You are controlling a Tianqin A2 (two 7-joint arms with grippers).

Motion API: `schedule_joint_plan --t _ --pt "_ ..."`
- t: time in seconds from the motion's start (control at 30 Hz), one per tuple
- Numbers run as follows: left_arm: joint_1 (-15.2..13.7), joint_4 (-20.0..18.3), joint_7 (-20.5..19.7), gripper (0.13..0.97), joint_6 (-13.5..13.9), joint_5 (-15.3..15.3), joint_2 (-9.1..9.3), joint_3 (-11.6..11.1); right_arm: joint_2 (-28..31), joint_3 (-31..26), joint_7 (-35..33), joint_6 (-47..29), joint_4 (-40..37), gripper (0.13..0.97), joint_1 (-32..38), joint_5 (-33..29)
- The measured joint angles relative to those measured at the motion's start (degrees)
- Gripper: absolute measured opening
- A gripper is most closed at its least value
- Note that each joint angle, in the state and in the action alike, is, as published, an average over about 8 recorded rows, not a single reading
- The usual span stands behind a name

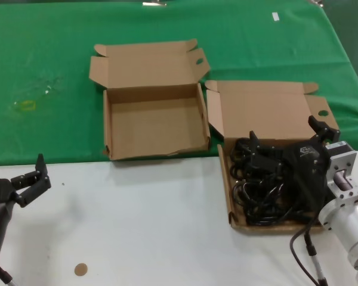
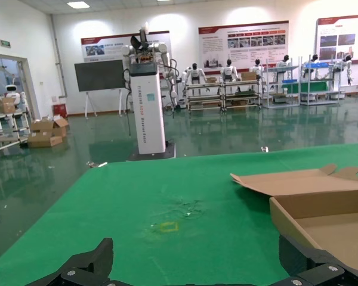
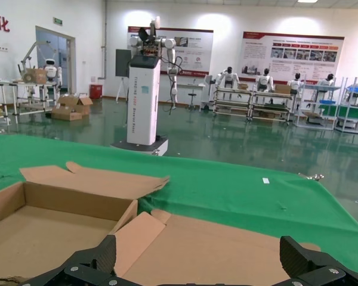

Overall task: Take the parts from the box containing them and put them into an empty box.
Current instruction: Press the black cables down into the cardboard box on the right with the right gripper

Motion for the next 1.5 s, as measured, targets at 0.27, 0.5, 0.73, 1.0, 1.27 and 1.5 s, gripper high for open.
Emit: schedule_joint_plan --t 0.27,0.5,0.73,1.0,1.27,1.5 --pt "0.0 0.0 0.0 0.966 0.0 0.0 0.00 0.0 0.0 0.0 0.0 0.0 0.0 0.966 0.0 0.0" --pt "0.0 0.0 0.0 0.966 0.0 0.0 0.00 0.0 0.0 0.0 0.0 0.0 0.0 0.966 0.0 0.0" --pt "0.0 0.0 0.0 0.962 0.0 0.0 0.00 0.0 0.0 0.0 0.0 0.0 0.0 0.966 0.0 0.0" --pt "0.0 0.0 0.0 0.936 0.0 0.0 0.00 0.0 0.0 0.0 0.0 0.0 0.0 0.966 0.0 0.0" --pt "0.0 0.0 0.0 0.872 0.0 0.0 0.00 0.0 0.0 0.0 0.0 0.0 0.0 0.966 0.0 0.0" --pt "0.0 0.0 0.0 0.769 0.0 0.0 0.00 0.0 0.0 0.0 0.0 0.0 0.0 0.966 0.0 0.0"
